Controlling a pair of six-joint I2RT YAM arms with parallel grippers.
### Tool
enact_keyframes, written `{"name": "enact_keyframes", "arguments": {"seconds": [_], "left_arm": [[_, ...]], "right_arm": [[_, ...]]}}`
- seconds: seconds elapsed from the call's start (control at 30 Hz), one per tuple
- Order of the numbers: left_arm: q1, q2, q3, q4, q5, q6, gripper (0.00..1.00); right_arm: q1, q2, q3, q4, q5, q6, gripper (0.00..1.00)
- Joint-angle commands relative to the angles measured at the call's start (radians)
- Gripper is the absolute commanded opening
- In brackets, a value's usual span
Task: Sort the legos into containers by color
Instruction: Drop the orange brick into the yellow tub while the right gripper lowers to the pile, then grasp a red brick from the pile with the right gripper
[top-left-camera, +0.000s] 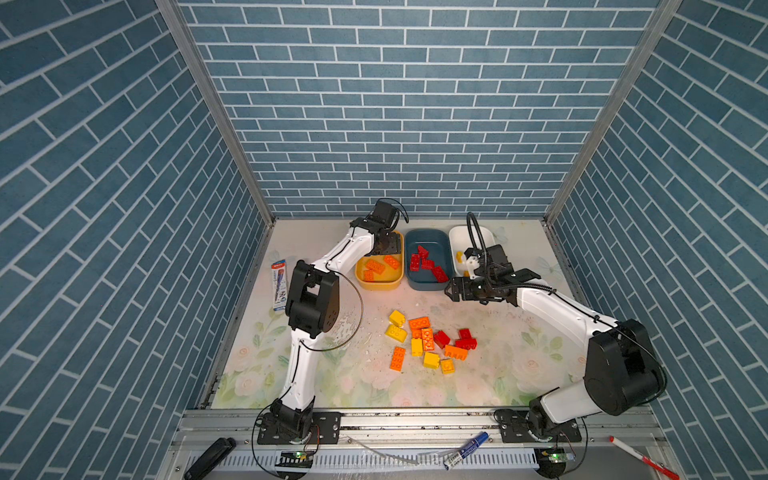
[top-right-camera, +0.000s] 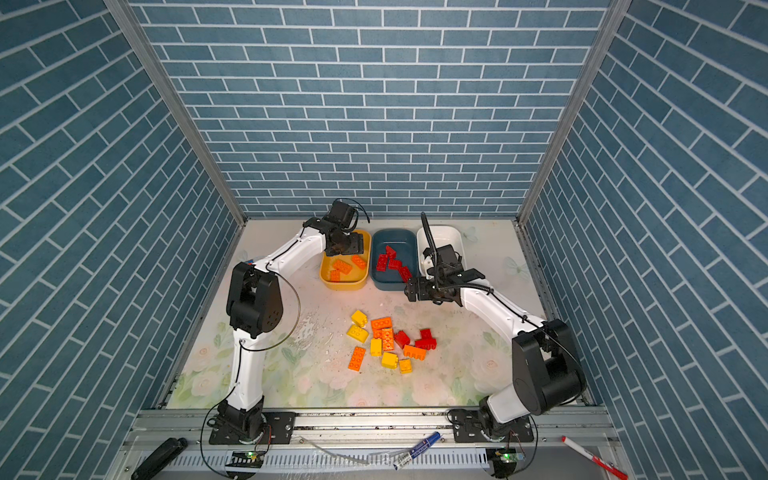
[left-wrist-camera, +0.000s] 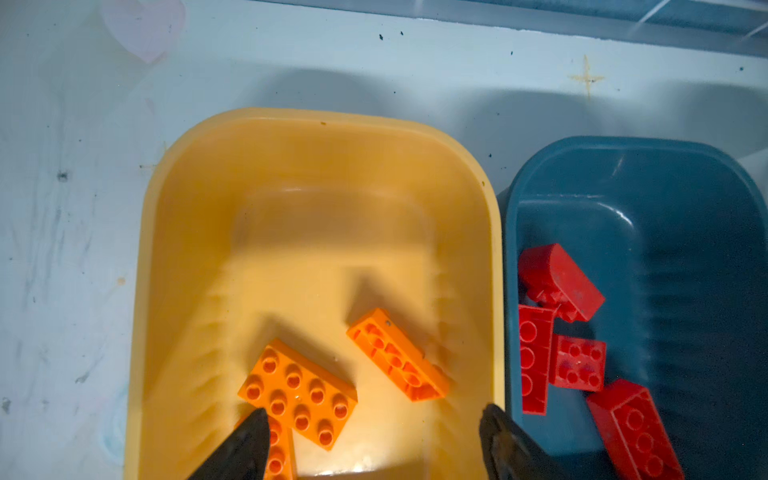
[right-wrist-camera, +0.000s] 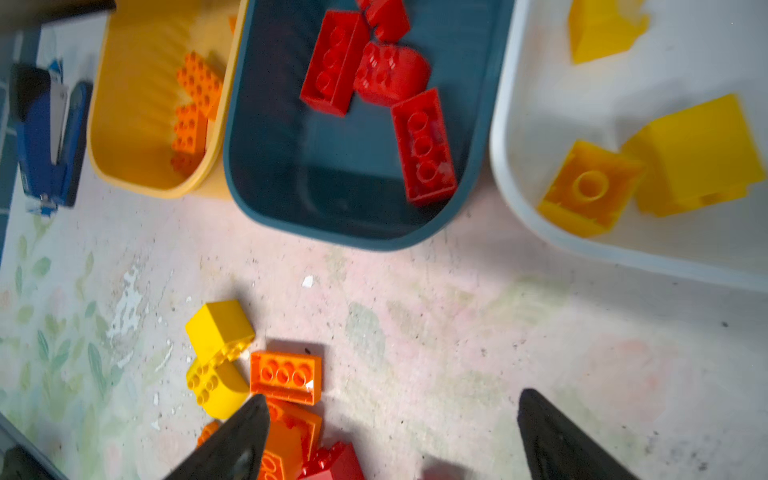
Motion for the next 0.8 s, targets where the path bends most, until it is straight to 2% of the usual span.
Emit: {"name": "enact_keyframes", "arguments": {"seconds": [0.0, 0.13, 0.33, 0.53, 0.77], "left_arm": [[0.000, -0.064, -0.045, -0.015, 0.037, -0.022, 0.89], [0.001, -0.144, -0.119, 0.015, 0.049, -0.029, 0.99], [0.002, -0.277, -0.279, 0.134, 0.085, -0.062, 0.99], [0.003, -0.352, -0.382, 0.180, 0.071, -0.099, 0.99], [0.013, -0.393, -0.437, 0.174, 0.061, -0.104, 0.99]], "right_arm": [[0.054, 0.027, -0.014, -0.149, -0.046, -0.095, 0.87], [0.119, 0.048, 0.013, -0.286, -0.052, -0.220, 0.84], [0.191, 0.093, 0.030, -0.383, -0.011, -0.396, 0.84], [0.220, 0.132, 0.034, -0.348, -0.050, -0.443, 0.78], [0.254, 0.191, 0.054, -0.309, 0.023, -0.456, 0.67]]}}
